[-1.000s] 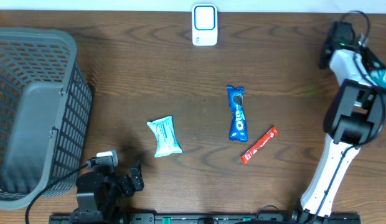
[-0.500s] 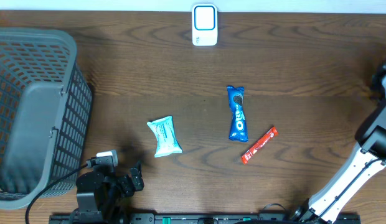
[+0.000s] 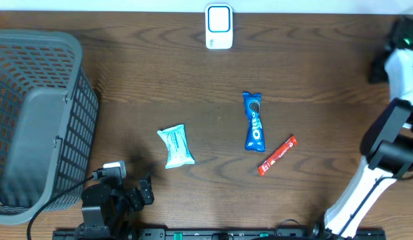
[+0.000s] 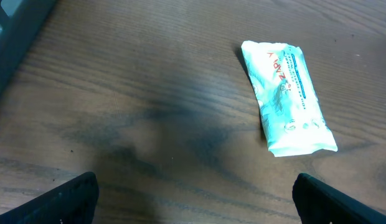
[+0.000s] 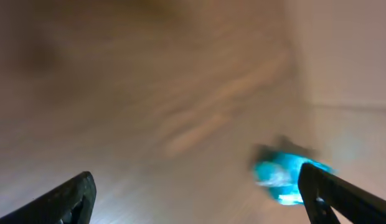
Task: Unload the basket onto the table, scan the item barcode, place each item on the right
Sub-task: 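Carry the bottle to the right table edge and release it, then return the right gripper to the blue Oreo pack and grasp it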
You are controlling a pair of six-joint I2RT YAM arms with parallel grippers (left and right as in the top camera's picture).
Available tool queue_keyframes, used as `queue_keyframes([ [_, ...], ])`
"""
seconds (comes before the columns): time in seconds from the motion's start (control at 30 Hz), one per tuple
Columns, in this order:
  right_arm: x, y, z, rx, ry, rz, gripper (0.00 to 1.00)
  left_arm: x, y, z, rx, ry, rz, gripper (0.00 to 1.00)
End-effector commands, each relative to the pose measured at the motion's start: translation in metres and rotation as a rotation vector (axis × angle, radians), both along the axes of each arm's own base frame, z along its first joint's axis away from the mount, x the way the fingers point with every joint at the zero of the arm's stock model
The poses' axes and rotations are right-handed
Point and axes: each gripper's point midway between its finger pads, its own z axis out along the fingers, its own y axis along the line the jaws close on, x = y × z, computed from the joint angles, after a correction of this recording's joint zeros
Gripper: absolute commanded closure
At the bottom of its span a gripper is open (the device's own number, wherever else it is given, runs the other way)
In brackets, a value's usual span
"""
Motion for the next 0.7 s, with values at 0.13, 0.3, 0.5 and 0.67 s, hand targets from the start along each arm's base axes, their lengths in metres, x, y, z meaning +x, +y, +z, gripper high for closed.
queue_keyframes([
  [0.13,0.002,0.234,0.05,0.714,-0.086,0.475,0.01,-0.007,-0.002,-0.008,-0.015,0.037,0.001,0.0],
  [0.3,-0.041,0.32,0.044,0.903,0.09,0.517,0.01,-0.007,-0.002,-0.008,-0.015,0.037,0.001,0.0],
  [0.5,-0.069,0.334,0.02,0.471,0.187,0.297,0.01,-0.007,-0.002,-0.008,-0.015,0.037,0.001,0.0],
  [0.67,-0.088,0.365,0.019,0.267,0.152,0.266,0.01,-0.007,-0.002,-0.008,-0.015,0.037,0.001,0.0],
])
